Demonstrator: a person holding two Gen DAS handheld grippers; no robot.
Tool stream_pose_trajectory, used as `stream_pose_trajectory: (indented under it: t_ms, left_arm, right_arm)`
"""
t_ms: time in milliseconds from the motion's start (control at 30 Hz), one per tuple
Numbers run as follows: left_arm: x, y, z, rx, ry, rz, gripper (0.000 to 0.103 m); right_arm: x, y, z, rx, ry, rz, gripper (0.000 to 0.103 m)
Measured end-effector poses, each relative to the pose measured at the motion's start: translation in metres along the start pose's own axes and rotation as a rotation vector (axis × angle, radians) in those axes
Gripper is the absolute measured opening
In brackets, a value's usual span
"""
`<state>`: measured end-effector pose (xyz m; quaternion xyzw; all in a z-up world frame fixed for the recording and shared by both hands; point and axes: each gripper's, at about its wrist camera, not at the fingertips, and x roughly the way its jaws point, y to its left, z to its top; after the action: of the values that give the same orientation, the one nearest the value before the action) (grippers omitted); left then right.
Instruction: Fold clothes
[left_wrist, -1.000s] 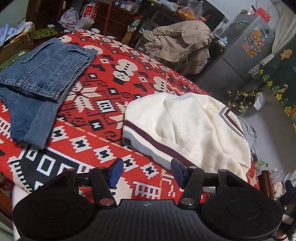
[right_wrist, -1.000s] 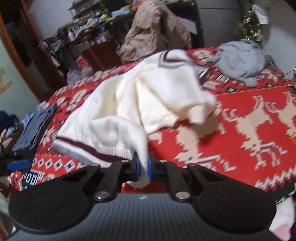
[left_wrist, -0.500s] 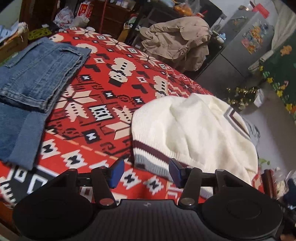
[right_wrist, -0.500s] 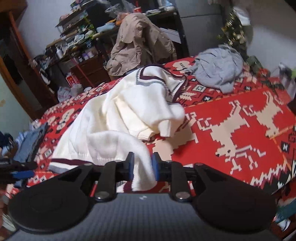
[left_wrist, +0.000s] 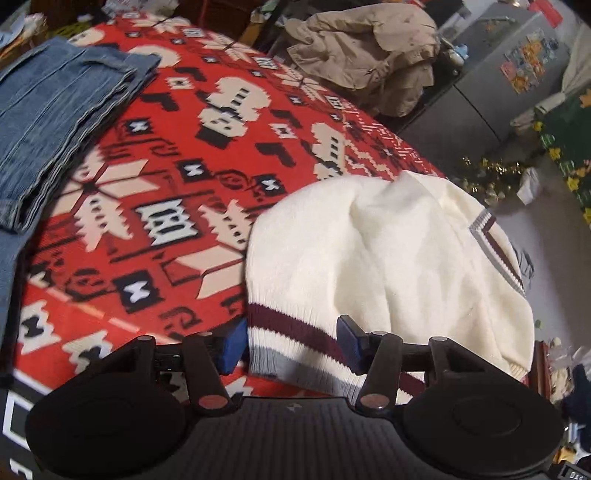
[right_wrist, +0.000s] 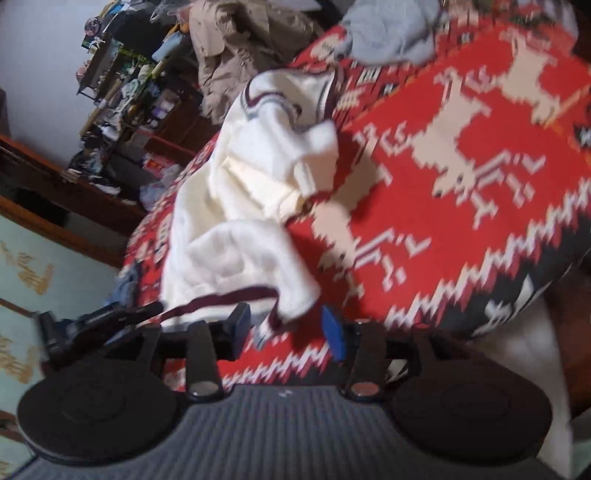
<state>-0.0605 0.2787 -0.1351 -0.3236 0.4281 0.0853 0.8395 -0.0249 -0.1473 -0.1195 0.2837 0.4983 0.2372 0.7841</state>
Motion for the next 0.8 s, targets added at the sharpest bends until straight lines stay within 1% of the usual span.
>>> stream_pose_trajectory:
  t_ms: [67,100,133,200,233,267,300,333,433,467,533,633,700,800]
  left_arm:
    - [0.001,-0.001,0.002,-0.004,-0.012,0.007,0.047]
    - [0.002,0.0,0.003,-0.013,-0.018,0.01,0.04]
    - [0.003,0.001,0.004,-0.024,-0.021,0.011,0.029]
    - [0.006,0.003,0.004,-0.04,-0.015,0.024,0.007]
    - [0.006,0.002,0.002,-0.039,-0.014,0.034,0.007]
    - [0.004,0.0,0.0,-0.03,-0.024,0.049,0.007]
    - [0.001,-0.003,-0.002,-0.012,-0.033,0.063,0.007]
    - [-0.003,-0.006,-0.005,0.009,-0.04,0.078,0.006]
    - [-0.018,-0.016,-0.012,0.055,-0.056,0.095,0.006]
    - [-0.023,-0.019,-0.014,0.07,-0.061,0.101,0.006]
    - [-0.037,-0.023,-0.022,0.087,-0.075,0.087,0.006]
    - [-0.059,-0.027,-0.038,0.09,-0.085,0.056,0.006]
    - [-0.071,-0.029,-0.05,0.087,-0.079,0.028,0.006]
    - [-0.079,-0.032,-0.071,0.132,-0.065,0.036,0.006]
  right_arm:
    - [0.009,0.001,-0.001,0.006,0.005,0.016,0.05]
    - [0.015,0.002,0.0,0.006,-0.001,0.02,0.05]
    - [0.02,0.004,0.0,0.006,-0.013,0.028,0.049]
    - [0.028,0.01,0.003,-0.012,-0.04,0.031,0.038]
    - [0.032,0.013,0.003,-0.03,-0.053,0.009,0.018]
    - [0.035,0.016,0.004,-0.053,-0.061,-0.023,0.011]
    - [0.037,0.017,0.004,-0.061,-0.07,-0.043,0.011]
    - [0.038,0.019,0.005,-0.069,-0.079,-0.061,0.008]
    - [0.029,0.017,0.01,-0.083,-0.119,-0.072,0.007]
    - [0.022,0.015,0.013,-0.099,-0.141,-0.088,0.007]
    - [0.009,0.012,0.019,-0.13,-0.183,-0.118,0.007]
    - [-0.018,-0.001,0.028,-0.121,-0.222,-0.116,0.006]
    - [-0.033,-0.006,0.029,-0.123,-0.23,-0.115,0.006]
    - [-0.05,-0.011,0.024,-0.155,-0.213,-0.115,0.006]
